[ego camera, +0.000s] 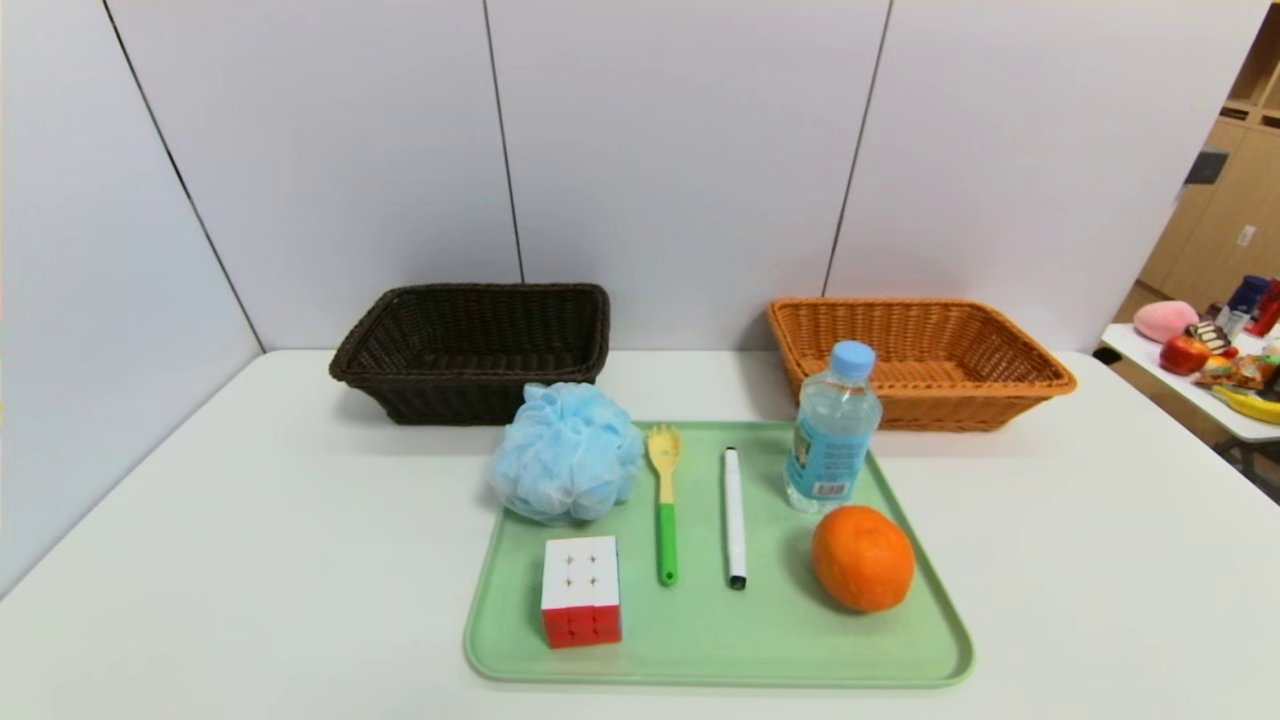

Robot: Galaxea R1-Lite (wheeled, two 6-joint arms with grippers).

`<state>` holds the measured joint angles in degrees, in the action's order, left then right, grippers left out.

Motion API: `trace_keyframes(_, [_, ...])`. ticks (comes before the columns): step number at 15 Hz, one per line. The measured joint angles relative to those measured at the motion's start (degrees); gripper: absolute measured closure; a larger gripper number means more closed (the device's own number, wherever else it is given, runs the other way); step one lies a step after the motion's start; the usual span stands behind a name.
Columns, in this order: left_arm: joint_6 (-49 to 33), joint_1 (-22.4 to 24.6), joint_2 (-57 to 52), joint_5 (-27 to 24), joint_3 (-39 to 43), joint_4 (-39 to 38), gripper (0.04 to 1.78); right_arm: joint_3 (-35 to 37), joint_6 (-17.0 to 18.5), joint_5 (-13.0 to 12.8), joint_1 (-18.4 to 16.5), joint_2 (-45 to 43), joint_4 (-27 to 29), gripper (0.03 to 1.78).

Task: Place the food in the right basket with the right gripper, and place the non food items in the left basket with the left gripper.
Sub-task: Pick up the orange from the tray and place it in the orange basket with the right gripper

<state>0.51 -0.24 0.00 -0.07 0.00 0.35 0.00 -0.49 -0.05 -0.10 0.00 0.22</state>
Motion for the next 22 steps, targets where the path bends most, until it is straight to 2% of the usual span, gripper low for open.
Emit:
trace_keyframes(5, [0.20,0.00,0.00,0.00,0.00,-0.02,0.13,0.00,-0.02,0.00,0.00,0.00,0.07,0.10])
trace_keyframes(8, [1.28,0.00,0.00,-1.41,-2.28,-1.89,0.13,-1.45,-2.12,1.12,-0.01,0.00,-1.90,0.10])
trace_keyframes(9, [1.30,-0.02,0.07,-3.19,-4.60,-0.82,0.13,-3.46,-1.93,2.79,-0.01,0.13,-1.56,0.10])
trace_keyframes(11, [1.33,-0.02,1.18,-6.86,-9.45,2.43,0.13,-9.17,-1.66,8.23,0.00,1.79,0.74,0.10])
trace_keyframes(13, [1.28,-0.02,4.66,-8.96,-13.62,2.91,0.13,-14.38,-1.41,11.95,0.05,5.73,2.10,0.10])
trace_keyframes(15, [1.17,-0.05,10.63,-9.51,-16.48,-0.66,0.13,-19.09,-0.55,14.15,0.15,11.85,2.01,0.10])
trace_keyframes(18, [1.35,-0.16,25.97,-9.84,-20.36,-9.83,0.13,-27.59,1.39,16.84,0.28,27.04,-0.43,0.10])
trace_keyframes(20, [1.44,-0.16,37.45,-9.92,-24.17,-15.98,0.13,-34.40,1.96,17.77,0.61,38.63,-1.90,0.10])
trace_keyframes(22, [1.49,-0.17,48.81,-9.85,-28.42,-21.52,0.13,-41.20,2.39,18.02,2.46,49.23,-2.28,0.10])
